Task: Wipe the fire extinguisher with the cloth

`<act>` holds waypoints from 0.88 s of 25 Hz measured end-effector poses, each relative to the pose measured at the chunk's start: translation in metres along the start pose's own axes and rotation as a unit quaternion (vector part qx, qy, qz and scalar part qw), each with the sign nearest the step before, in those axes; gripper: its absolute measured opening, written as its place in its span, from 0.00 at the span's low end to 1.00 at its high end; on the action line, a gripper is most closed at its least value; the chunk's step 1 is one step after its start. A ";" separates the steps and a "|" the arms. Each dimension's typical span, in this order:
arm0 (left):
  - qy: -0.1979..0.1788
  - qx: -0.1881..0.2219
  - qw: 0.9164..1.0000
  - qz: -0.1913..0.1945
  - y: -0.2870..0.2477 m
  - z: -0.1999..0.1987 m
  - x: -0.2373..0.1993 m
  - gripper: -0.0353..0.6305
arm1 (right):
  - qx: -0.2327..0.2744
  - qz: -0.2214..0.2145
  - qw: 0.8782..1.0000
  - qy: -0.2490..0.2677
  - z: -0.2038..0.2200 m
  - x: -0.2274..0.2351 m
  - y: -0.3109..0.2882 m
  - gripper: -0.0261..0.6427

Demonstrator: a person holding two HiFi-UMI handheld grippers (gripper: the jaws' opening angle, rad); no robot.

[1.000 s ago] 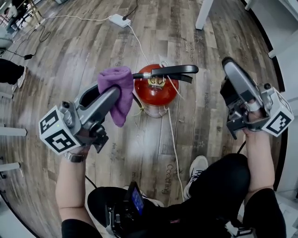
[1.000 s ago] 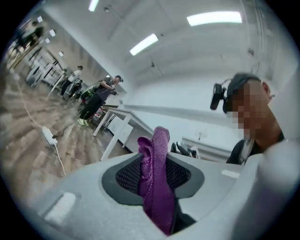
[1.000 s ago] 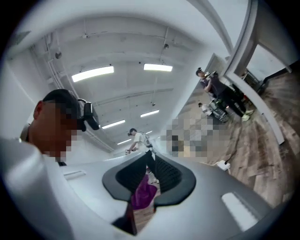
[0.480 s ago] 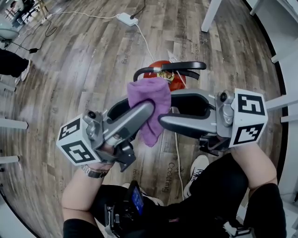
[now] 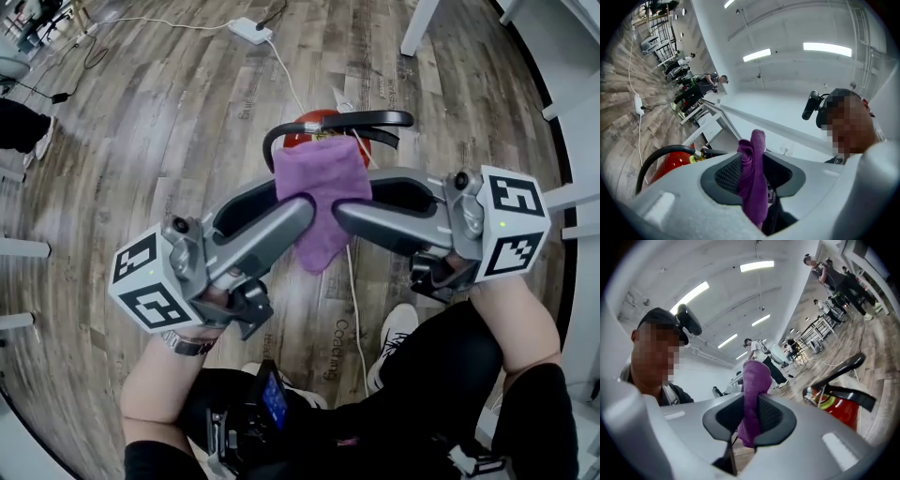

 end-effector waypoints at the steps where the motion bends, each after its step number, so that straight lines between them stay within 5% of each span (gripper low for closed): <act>1: -0.004 0.004 1.000 -0.002 0.002 -0.001 -0.001 0.26 | 0.018 0.011 1.000 -0.003 -0.006 0.004 0.010 0.13; 5: -0.010 0.010 1.000 -0.006 0.014 -0.004 -0.003 0.23 | 0.159 0.033 0.984 -0.072 -0.036 0.026 0.060 0.13; 7: -0.018 0.000 1.000 0.003 0.015 -0.003 0.000 0.05 | 0.206 0.034 0.974 -0.085 -0.044 0.035 0.080 0.13; 13: -0.046 -0.044 0.998 0.017 0.016 0.011 0.005 0.05 | 0.173 0.082 0.979 -0.068 -0.014 0.048 0.096 0.13; 18: -0.072 -0.078 0.994 0.021 0.020 0.029 0.014 0.05 | 0.181 0.113 0.968 -0.130 0.026 0.070 0.104 0.13; 22: -0.059 -0.086 0.995 0.006 0.030 0.036 0.010 0.05 | 0.195 0.093 0.962 -0.167 0.051 0.086 0.098 0.13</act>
Point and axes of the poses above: the fingertips, and each gripper's own axes: y backward along the fingers, x to its right, z out of its underside, the point moved 4 cm from there along y, backward along the fingers, and after that the axes turned 5 degrees about y, right-handed, at the moved point
